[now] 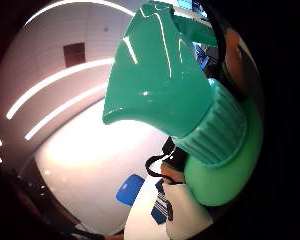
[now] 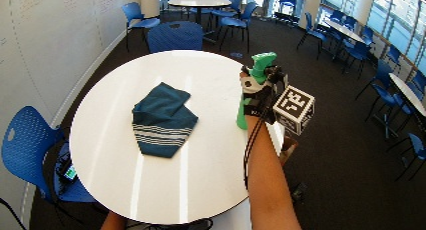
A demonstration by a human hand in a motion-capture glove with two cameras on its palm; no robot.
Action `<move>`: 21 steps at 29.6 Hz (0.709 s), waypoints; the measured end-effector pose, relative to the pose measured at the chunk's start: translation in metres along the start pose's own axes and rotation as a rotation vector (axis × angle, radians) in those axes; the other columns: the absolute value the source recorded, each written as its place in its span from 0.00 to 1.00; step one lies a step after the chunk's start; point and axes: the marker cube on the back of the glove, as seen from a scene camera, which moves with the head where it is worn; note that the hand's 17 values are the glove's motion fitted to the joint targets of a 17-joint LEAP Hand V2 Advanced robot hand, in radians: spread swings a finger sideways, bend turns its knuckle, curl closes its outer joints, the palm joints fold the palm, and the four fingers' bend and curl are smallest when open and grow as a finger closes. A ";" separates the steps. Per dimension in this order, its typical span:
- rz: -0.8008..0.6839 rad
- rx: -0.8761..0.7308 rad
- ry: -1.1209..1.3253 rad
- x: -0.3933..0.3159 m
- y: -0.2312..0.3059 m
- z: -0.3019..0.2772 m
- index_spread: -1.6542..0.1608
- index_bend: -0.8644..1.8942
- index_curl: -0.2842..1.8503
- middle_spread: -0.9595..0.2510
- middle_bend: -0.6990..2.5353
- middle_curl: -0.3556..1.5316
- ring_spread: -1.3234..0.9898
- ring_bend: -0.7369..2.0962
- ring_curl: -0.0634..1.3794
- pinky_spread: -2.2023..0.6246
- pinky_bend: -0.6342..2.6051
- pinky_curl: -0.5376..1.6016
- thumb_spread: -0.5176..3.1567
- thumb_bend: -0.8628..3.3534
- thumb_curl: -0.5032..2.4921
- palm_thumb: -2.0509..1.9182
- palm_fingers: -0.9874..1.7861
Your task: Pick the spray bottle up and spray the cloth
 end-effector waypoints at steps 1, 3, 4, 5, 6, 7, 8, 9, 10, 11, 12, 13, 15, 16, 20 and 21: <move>0.000 0.001 0.001 0.001 0.001 0.000 0.73 0.36 0.28 0.58 0.34 0.45 0.48 0.48 0.36 0.68 0.39 0.44 0.26 0.20 0.39 0.74 0.80; 0.003 0.001 0.002 0.003 0.003 0.001 0.73 0.36 0.28 0.58 0.34 0.45 0.48 0.48 0.36 0.68 0.39 0.44 0.26 0.20 0.39 0.74 0.80; 0.005 -0.001 0.003 0.004 0.004 0.001 0.73 0.36 0.28 0.58 0.34 0.45 0.48 0.48 0.36 0.68 0.39 0.44 0.26 0.20 0.39 0.74 0.80; 0.008 -0.002 0.003 0.005 0.005 0.001 0.73 0.36 0.28 0.58 0.34 0.45 0.48 0.48 0.36 0.68 0.39 0.44 0.26 0.20 0.39 0.74 0.80; 0.010 -0.003 0.003 0.006 0.005 0.001 0.73 0.36 0.28 0.58 0.34 0.45 0.48 0.48 0.36 0.68 0.39 0.44 0.26 0.20 0.39 0.74 0.80; 0.012 -0.005 0.002 0.007 0.006 0.001 0.73 0.36 0.28 0.58 0.34 0.45 0.48 0.48 0.36 0.68 0.39 0.44 0.26 0.20 0.39 0.74 0.80; 0.013 -0.006 0.001 0.008 0.006 0.000 0.73 0.36 0.28 0.58 0.34 0.45 0.48 0.48 0.36 0.68 0.39 0.44 0.26 0.19 0.39 0.74 0.80; 0.013 -0.007 -0.001 0.010 0.006 0.000 0.73 0.36 0.28 0.58 0.34 0.45 0.48 0.49 0.36 0.68 0.39 0.44 0.26 0.19 0.39 0.74 0.81; 0.013 -0.008 -0.001 0.012 0.006 -0.001 0.73 0.36 0.28 0.58 0.34 0.45 0.48 0.49 0.36 0.68 0.38 0.44 0.27 0.19 0.39 0.74 0.81; 0.013 -0.008 0.000 0.014 0.005 -0.003 0.73 0.35 0.28 0.58 0.34 0.45 0.48 0.49 0.36 0.68 0.38 0.44 0.27 0.19 0.39 0.73 0.81; 0.013 -0.007 0.003 0.017 0.005 -0.004 0.73 0.35 0.28 0.58 0.35 0.45 0.48 0.49 0.36 0.68 0.38 0.44 0.28 0.19 0.39 0.73 0.81; 0.014 -0.005 0.007 0.020 0.005 -0.006 0.73 0.35 0.28 0.58 0.35 0.46 0.48 0.49 0.36 0.68 0.38 0.44 0.28 0.19 0.39 0.73 0.81; 0.015 -0.003 0.018 0.025 0.006 -0.010 0.73 0.36 0.28 0.58 0.35 0.46 0.48 0.49 0.36 0.69 0.38 0.44 0.29 0.20 0.39 0.73 0.81; 0.011 -0.005 0.025 0.027 0.007 -0.012 0.73 0.36 0.28 0.58 0.35 0.46 0.48 0.49 0.36 0.69 0.38 0.44 0.29 0.20 0.39 0.73 0.81; -0.053 -0.015 0.072 0.025 0.006 -0.018 0.73 0.36 0.29 0.59 0.35 0.46 0.48 0.49 0.36 0.69 0.38 0.43 0.29 0.20 0.39 0.74 0.81; -0.086 -0.016 0.093 0.021 0.005 -0.018 0.73 0.36 0.29 0.59 0.35 0.46 0.48 0.49 0.36 0.69 0.38 0.44 0.29 0.20 0.39 0.74 0.81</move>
